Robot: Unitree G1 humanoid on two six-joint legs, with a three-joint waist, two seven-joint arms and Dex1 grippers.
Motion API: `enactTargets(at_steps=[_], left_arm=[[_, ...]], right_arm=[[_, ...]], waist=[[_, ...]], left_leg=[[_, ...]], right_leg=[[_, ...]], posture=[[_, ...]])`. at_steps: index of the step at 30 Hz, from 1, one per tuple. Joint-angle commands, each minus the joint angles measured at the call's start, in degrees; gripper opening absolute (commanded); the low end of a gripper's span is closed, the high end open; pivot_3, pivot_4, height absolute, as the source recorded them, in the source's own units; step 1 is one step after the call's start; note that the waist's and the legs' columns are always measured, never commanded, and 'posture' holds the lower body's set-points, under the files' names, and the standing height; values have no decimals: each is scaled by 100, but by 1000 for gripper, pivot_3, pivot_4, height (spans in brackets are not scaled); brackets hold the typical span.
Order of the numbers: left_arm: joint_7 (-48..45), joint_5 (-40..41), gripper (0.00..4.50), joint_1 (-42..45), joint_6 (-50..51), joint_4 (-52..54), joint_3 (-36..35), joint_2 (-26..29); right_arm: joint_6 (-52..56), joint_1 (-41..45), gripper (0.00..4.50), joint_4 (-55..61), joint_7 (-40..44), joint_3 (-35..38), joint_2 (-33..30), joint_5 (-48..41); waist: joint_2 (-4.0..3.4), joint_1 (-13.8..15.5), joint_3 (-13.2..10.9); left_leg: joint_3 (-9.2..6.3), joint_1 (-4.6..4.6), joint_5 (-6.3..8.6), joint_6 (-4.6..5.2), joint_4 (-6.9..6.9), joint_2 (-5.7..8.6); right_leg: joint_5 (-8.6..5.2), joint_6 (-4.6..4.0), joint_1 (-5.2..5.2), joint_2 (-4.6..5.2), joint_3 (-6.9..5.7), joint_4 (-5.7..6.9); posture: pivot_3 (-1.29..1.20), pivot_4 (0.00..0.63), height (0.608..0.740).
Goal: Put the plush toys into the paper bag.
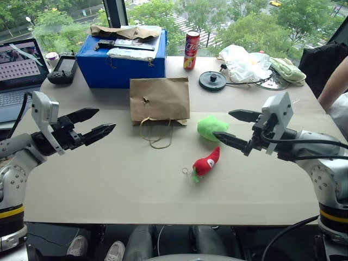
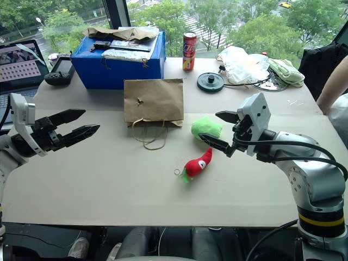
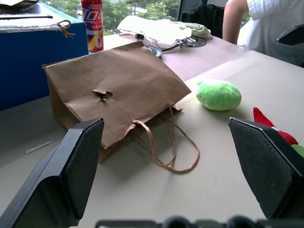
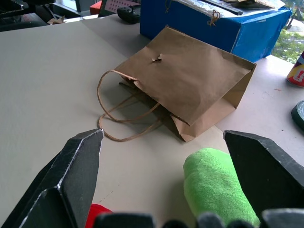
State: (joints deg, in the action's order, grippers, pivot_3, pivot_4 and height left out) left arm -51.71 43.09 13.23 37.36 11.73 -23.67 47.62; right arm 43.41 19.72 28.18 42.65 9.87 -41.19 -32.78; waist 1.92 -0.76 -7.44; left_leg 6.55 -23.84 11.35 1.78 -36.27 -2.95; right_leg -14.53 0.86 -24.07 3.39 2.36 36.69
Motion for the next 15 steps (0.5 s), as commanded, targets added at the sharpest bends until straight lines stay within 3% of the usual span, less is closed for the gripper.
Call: enactTargets(at_steps=[1,6,9,12,15], left_arm=[[-152,-289,4500,108,-485,-102,95,66],[-720,-2490,4500,635,-3404,-1742,1449,111],[-777,-3110,4500,1094,-4564,-2617,1848,-28],[-60,-4676,4500,2224,-6763,-4335,2805,-389],[790,-5793,4500,3069,-7937,-5641,3458,-642]], right_arm=[[-101,27,4492,186,-48,66,-65,-38],[-18,-219,4492,401,-225,-14,-87,27],[37,-230,4492,491,-317,-31,-95,-14],[208,-380,4492,820,-564,7,-46,-89],[347,-458,4492,1055,-831,25,39,-139]], waist=[[0,0,0],[-1,27,1],[0,63,0],[0,126,1],[0,174,1]], left_leg=[[0,0,0,0,0,0],[5,4,0,0,0,8],[6,-3,0,0,-4,8],[6,-14,1,2,-5,8],[9,-39,3,6,-21,11]], right_leg=[[0,0,0,0,0,0],[-1,-3,3,0,-2,0],[-1,-4,-2,1,-2,-1],[0,-4,-6,1,-5,-8],[1,-3,-8,-1,-22,-14]], posture=[[0,150,739],[0,150,739],[0,150,739],[0,150,739],[0,150,739]])
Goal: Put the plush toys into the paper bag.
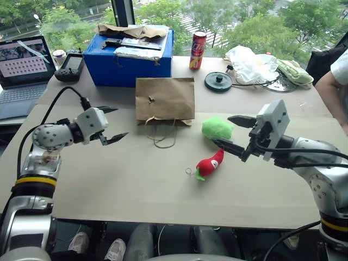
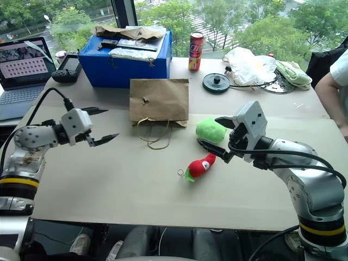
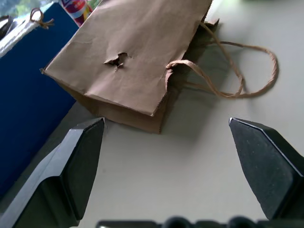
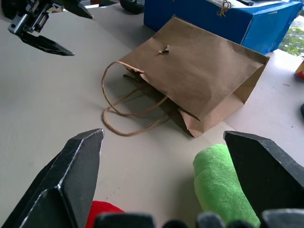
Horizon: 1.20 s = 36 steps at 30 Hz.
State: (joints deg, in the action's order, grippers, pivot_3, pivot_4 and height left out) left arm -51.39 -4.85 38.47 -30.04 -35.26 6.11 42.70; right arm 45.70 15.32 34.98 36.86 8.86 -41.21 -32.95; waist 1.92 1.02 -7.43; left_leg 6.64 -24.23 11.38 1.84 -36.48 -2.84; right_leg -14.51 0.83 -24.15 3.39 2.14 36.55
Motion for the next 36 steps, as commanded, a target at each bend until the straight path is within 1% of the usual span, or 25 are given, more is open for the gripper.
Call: enactTargets(at_steps=[1,3,6,9,12,14,15,17,18,21,23,25,26,33,36], left_arm=[[1031,-1263,4500,782,-1461,-1326,645,-235],[1672,-1811,4500,1272,-1761,-2024,1006,-533],[2486,-2469,4500,1762,-1941,-2760,1464,-850],[2983,-2728,4500,2080,-2122,-3185,1676,-1051],[3119,-2781,4500,2205,-2294,-3432,1753,-1107],[3097,-2805,3969,2208,-2374,-3524,1801,-1099],[3079,-2806,3813,2207,-2407,-3559,1813,-1096],[2969,-2705,3104,2190,-2443,-3618,1753,-1108],[2961,-2691,2648,2189,-2464,-3627,1744,-1105],[2992,-2693,1576,2219,-2517,-3619,1739,-1116],[2989,-2698,759,2252,-2512,-3628,1743,-1150],[3024,-2727,102,2284,-2508,-3625,1764,-1192],[3028,-2733,43,2292,-2506,-3628,1767,-1204],[3062,-2773,43,2333,-2446,-3693,1786,-1217],[2927,-2685,43,2300,-2350,-3729,1725,-1209]], right_arm=[[169,-20,4492,443,-341,126,82,-142],[260,-74,4492,615,-550,158,164,-176],[364,-126,4492,798,-792,182,242,-218],[447,-167,4492,932,-1014,214,297,-242],[496,-204,4492,1019,-1170,240,319,-273],[505,-228,4500,1048,-1246,244,328,-269],[506,-232,4500,1053,-1273,239,330,-270],[501,-244,4500,1055,-1325,225,323,-258],[499,-246,4500,1056,-1344,224,323,-258],[482,-263,4500,1030,-1392,250,324,-246],[474,-285,4500,1023,-1414,263,309,-246],[466,-310,4500,1020,-1429,282,299,-242],[465,-318,4500,1021,-1440,285,298,-238],[473,-348,4500,1036,-1517,287,299,-242],[468,-347,4500,1024,-1528,273,301,-230]], waist=[[-1,-4,0],[0,-31,0],[0,-31,0],[0,-46,0],[0,-51,0],[0,-52,0],[0,-50,0],[0,-43,0],[0,-41,0],[0,-37,0],[0,-38,0],[0,-37,0],[0,-37,0],[0,-49,0],[0,-48,0]], left_leg=[[2,-3,7,12,-4,-1],[-4,-7,18,30,-15,-1],[-10,-18,30,48,-30,-3],[-9,-22,31,50,-30,-2],[-9,-22,31,50,-30,-3],[-8,-21,31,50,-30,-3],[-8,-19,31,50,-30,-3],[-7,-20,31,50,-30,-3],[-4,-20,31,50,-31,-2],[-3,-20,31,50,-33,-2],[-4,-20,31,50,-33,-2],[-4,-20,31,50,-33,-2],[-4,-20,31,50,-34,-2],[-4,-19,31,50,-35,-2],[-4,-18,31,50,-35,-2]], right_leg=[[1,1,-3,1,3,-2],[3,6,-1,3,5,-1],[6,16,0,2,1,-19],[8,20,1,2,0,-31],[8,21,1,1,1,-31],[8,21,1,1,1,-31],[8,21,2,1,1,-29],[8,21,3,1,0,-29],[8,21,3,1,-2,-29],[9,21,5,2,-3,-29],[9,21,6,2,-3,-29],[9,21,7,2,-3,-29],[9,21,7,2,-3,-29],[9,21,8,1,-4,-27],[9,21,8,0,-4,-26]], posture=[[0,150,739],[0,150,739],[0,150,739],[0,150,739],[0,150,739],[0,150,739],[0,150,739],[0,150,739],[0,150,739],[0,150,739],[0,150,739],[0,150,739],[0,150,739],[0,150,739],[0,150,739]])
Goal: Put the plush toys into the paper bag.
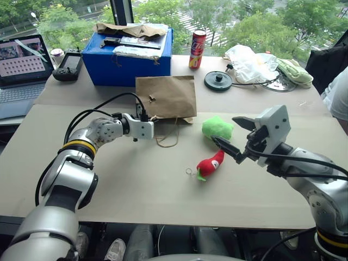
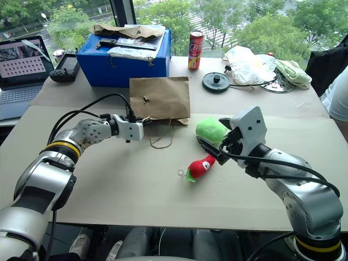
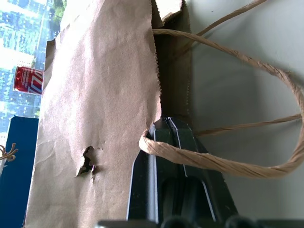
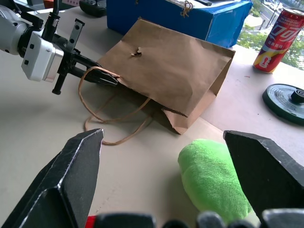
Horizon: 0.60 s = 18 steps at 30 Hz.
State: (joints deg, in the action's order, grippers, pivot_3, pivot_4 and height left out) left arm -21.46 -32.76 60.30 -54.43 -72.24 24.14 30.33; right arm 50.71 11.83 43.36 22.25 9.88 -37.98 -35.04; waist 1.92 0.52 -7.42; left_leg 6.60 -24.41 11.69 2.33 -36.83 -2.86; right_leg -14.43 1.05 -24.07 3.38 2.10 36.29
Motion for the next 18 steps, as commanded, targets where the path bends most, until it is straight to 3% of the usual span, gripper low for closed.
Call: enactTargets(at_steps=[1,4,14,18], left_arm=[[-89,114,43,109,123,-40,-85,41],[-163,165,694,73,208,-44,-126,80],[151,68,4306,152,440,-15,-91,125],[192,148,4462,230,449,-11,-140,16]], right_arm=[[-34,5,4500,181,-70,168,-21,-19],[-54,15,4500,156,-71,148,-12,-4],[-98,52,4500,99,-105,100,30,41],[-105,-6,4500,104,-119,141,13,70]], waist=[[0,3,0],[0,6,0],[0,10,0],[0,13,0]], left_leg=[[0,0,0,0,0,0],[2,0,0,0,-2,0],[0,0,0,0,-3,0],[0,0,0,0,-4,1]], right_leg=[[0,0,0,0,0,0],[0,0,1,0,-1,0],[0,0,1,0,-1,4],[0,0,2,0,-2,4]], posture=[[0,150,739],[0,150,739],[0,150,739],[0,150,739]])
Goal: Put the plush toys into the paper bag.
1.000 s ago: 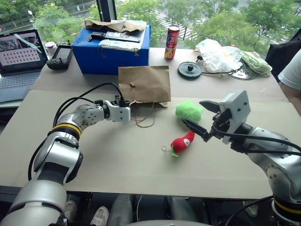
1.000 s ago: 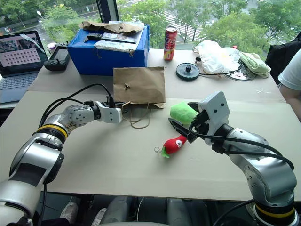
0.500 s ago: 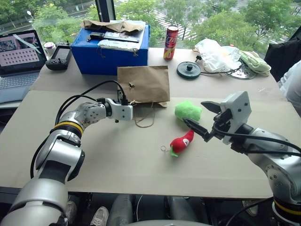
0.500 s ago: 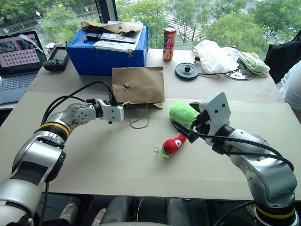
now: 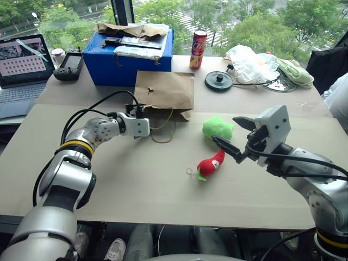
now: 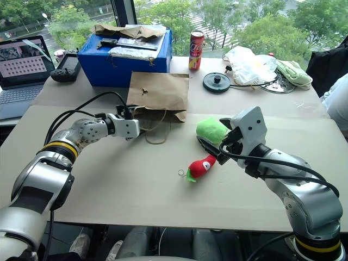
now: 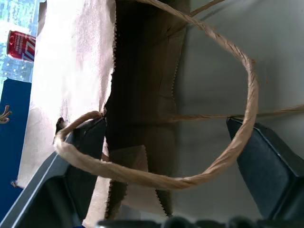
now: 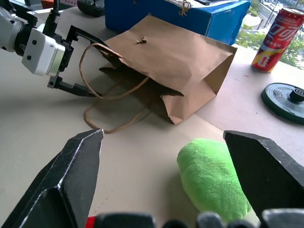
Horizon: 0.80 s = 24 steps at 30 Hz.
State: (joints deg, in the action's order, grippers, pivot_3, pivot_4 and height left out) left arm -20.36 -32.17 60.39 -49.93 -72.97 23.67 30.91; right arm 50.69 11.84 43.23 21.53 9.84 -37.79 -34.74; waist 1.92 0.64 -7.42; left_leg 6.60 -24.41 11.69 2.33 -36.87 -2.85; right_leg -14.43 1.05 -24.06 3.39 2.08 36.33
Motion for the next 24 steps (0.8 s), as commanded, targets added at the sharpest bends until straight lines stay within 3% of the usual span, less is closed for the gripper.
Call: enactTargets(at_steps=[1,16,24], left_arm=[[48,109,4462,210,-18,64,-102,-38],[-1294,518,4462,-471,-7,225,-162,22],[-501,74,4462,-207,245,363,-28,412]], right_arm=[[-100,-13,4500,122,-53,167,-8,34],[-112,12,4500,68,-26,176,-34,18],[-151,105,4500,-11,-66,89,42,42]], waist=[[0,0,0],[-2,-9,6],[-2,-74,7]], left_leg=[[0,0,0,0,0,0],[3,12,0,0,-3,0],[-5,25,-1,-1,-10,-1]], right_leg=[[0,0,0,0,0,0],[0,0,4,0,2,19],[0,-1,3,-3,12,45]], posture=[[0,150,739],[0,150,739],[0,150,739]])
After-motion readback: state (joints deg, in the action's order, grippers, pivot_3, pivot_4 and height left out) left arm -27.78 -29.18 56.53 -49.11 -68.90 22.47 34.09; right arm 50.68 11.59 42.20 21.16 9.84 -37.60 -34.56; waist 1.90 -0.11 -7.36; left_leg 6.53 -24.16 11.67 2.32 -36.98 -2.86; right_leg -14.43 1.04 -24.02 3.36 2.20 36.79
